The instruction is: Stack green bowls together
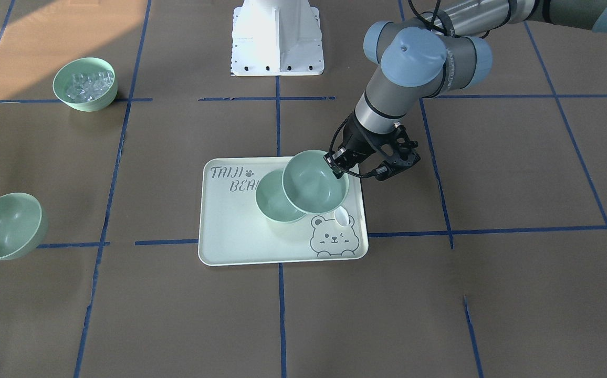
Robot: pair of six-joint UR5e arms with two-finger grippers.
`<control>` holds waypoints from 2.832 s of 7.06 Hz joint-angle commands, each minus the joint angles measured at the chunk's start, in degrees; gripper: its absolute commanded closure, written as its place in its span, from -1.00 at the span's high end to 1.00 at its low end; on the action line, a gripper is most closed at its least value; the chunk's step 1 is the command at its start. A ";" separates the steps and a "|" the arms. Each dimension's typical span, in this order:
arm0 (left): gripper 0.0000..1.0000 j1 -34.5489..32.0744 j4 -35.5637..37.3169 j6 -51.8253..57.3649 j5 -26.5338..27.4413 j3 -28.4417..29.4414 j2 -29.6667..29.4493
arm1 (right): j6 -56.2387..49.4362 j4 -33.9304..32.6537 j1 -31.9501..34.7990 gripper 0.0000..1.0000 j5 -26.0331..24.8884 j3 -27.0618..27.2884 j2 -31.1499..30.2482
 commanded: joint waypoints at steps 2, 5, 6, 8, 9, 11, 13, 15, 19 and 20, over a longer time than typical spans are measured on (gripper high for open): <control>-1.00 4.74 -3.63 -1.46 4.88 2.72 -1.57 | 5.48 -0.07 0.22 -1.00 1.59 0.18 3.12; -1.00 4.66 -3.55 -1.46 4.88 4.14 -2.81 | 5.93 -0.16 0.22 -1.00 1.59 0.79 3.12; -1.00 4.39 -3.55 -1.38 4.97 4.14 -2.72 | 5.93 -0.16 0.22 -1.00 1.59 0.79 3.12; -1.00 4.30 -3.72 -1.29 5.76 4.75 -2.72 | 5.93 -0.07 0.22 -1.00 1.59 0.79 3.12; -0.36 4.30 -4.77 -1.55 5.76 4.84 -2.72 | 5.93 -0.07 0.22 -1.00 1.59 0.79 3.12; 1.00 4.31 -8.46 -0.94 5.76 5.90 -2.64 | 5.93 -0.07 0.22 -1.00 1.50 0.79 3.12; 1.00 1.43 -8.12 -0.59 4.98 5.46 -2.64 | 8.02 -0.07 0.05 -1.00 1.50 1.40 3.91; 1.00 -3.23 -3.58 6.31 -0.80 3.54 -2.02 | 15.57 -0.07 -2.66 -1.00 1.50 4.03 6.37; 1.00 -12.54 11.37 25.91 -1.01 -5.87 3.24 | 28.50 -0.16 -12.31 -1.00 -2.87 8.77 12.61; 1.00 -14.40 12.35 29.26 -1.01 -6.14 4.21 | 29.47 -0.33 -14.52 -1.00 -4.37 9.14 13.92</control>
